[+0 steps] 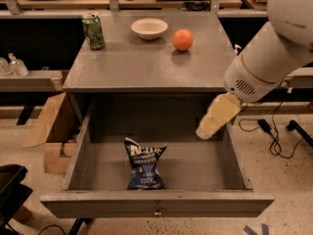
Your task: Pick blue chip bag from top drawer and place on counter
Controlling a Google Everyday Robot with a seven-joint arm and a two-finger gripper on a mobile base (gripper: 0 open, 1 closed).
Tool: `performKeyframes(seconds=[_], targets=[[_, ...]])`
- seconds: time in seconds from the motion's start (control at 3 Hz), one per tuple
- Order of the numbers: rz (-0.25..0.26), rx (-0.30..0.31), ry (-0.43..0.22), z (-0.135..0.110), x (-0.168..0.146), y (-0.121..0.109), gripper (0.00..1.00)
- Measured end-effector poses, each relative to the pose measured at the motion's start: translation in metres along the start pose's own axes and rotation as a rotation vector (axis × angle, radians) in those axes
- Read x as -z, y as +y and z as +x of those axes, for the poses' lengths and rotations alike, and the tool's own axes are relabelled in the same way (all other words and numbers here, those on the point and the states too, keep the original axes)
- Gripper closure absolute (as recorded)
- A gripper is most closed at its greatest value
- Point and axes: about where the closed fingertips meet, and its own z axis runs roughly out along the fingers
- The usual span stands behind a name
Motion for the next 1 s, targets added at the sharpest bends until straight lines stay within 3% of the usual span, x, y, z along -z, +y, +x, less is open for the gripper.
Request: performKeyframes(seconds=[0.33, 1.0], targets=[[-0.009, -0.094, -0.027, 0.001, -0.028, 0.008, 0.00], [-0.021, -0.104, -0.035, -0.007, -0.044, 0.017, 0.00]])
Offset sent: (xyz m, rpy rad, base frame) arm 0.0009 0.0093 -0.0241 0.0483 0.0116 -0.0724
